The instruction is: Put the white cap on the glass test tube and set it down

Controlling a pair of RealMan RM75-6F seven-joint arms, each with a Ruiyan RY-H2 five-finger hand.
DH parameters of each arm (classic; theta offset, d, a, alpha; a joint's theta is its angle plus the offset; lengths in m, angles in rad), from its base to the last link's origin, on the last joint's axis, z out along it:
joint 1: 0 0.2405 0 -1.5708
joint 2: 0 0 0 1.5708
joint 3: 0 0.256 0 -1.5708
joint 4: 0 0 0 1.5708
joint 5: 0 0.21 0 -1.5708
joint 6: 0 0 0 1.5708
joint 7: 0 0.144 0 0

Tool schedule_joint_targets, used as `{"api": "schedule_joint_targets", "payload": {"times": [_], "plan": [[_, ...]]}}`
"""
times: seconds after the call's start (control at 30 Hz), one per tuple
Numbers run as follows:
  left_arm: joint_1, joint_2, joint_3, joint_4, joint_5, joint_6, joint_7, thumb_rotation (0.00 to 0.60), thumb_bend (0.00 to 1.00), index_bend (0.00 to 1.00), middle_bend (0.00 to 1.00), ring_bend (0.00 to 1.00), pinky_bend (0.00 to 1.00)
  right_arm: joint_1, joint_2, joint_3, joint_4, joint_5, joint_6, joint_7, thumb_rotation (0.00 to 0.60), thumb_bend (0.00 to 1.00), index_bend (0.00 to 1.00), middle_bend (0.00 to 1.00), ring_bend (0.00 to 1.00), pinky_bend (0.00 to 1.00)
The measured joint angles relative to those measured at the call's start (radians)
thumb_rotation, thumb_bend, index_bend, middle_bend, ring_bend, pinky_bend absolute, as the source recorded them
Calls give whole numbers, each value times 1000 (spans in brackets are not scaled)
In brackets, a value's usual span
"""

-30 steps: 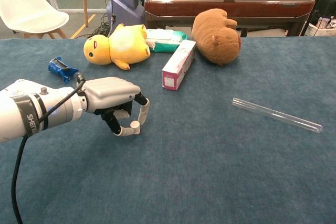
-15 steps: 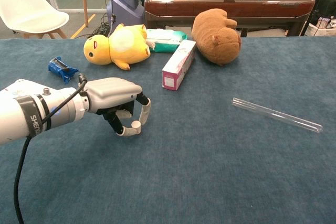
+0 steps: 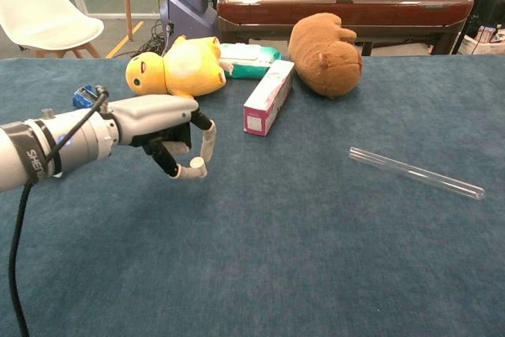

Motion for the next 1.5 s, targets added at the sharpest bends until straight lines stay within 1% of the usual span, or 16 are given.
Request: {"api": "schedule_joint_targets", "payload": {"times": [0.07,0.13,0.23,0.3,0.33,0.37,0.43,0.47,0.53,0.6,0.7,0.9,1.1,1.3,1.5], "plan": [[13,34,-8,-35,-11,12,-12,600,290,541,1000,1000,1000,13,-1,5,-10,9,-16,-28,600,148,204,370,275,322],[28,69,-14,-70,-19,30,-17,600,290,540,1000,1000,1000,30,-4,13,-24,27,-38,-69,600,148,222,408,341,404],[50,116,-17,-118,-28,53,-16,600,290,540,1000,1000,1000,65,-12,29,-47,67,-78,-146,600,149,264,499,491,608],[63,141,-17,-145,-32,65,-11,600,290,540,1000,1000,1000,97,-23,43,-62,103,-111,-207,600,149,311,590,617,747],[72,156,-15,-161,-34,73,-7,600,290,540,1000,1000,1000,113,-30,49,-66,119,-126,-234,600,151,328,625,666,796],[78,166,-14,-173,-35,79,-4,600,290,540,1000,1000,1000,131,-40,56,-68,135,-141,-260,600,154,354,676,736,865],[92,186,-8,-198,-36,90,3,600,290,540,1000,1000,1000,175,-71,72,-67,178,-179,-315,600,159,397,756,840,961],[97,194,-5,-208,-36,94,6,600,290,540,1000,1000,1000,195,-87,79,-64,197,-194,-336,600,160,415,790,881,985],[108,211,3,-229,-35,102,14,600,290,539,1000,1000,1000,236,-123,90,-51,242,-230,-377,600,160,432,833,938,1000],[117,223,9,-243,-33,108,19,600,289,538,1000,1000,1000,273,-154,99,-34,288,-268,-407,600,160,441,859,974,1000],[129,238,18,-261,-28,116,25,600,289,537,1000,1000,1000,323,-194,107,-5,356,-320,-440,600,160,444,869,989,1000],[140,250,34,-277,-17,116,46,600,290,535,1000,1000,1000,405,-280,112,69,482,-378,-510,600,160,444,875,998,1000],[141,245,40,-281,-8,109,50,600,290,535,1000,1000,1000,459,-349,106,146,579,-402,-556,600,160,444,875,998,1000],[141,241,42,-287,0,107,57,600,290,535,1000,1000,1000,512,-408,102,222,659,-426,-574,600,160,443,875,998,1000],[141,234,43,-284,0,101,62,600,289,535,1000,1000,1000,549,-454,91,281,715,-450,-583,600,165,444,874,998,1000]]}}
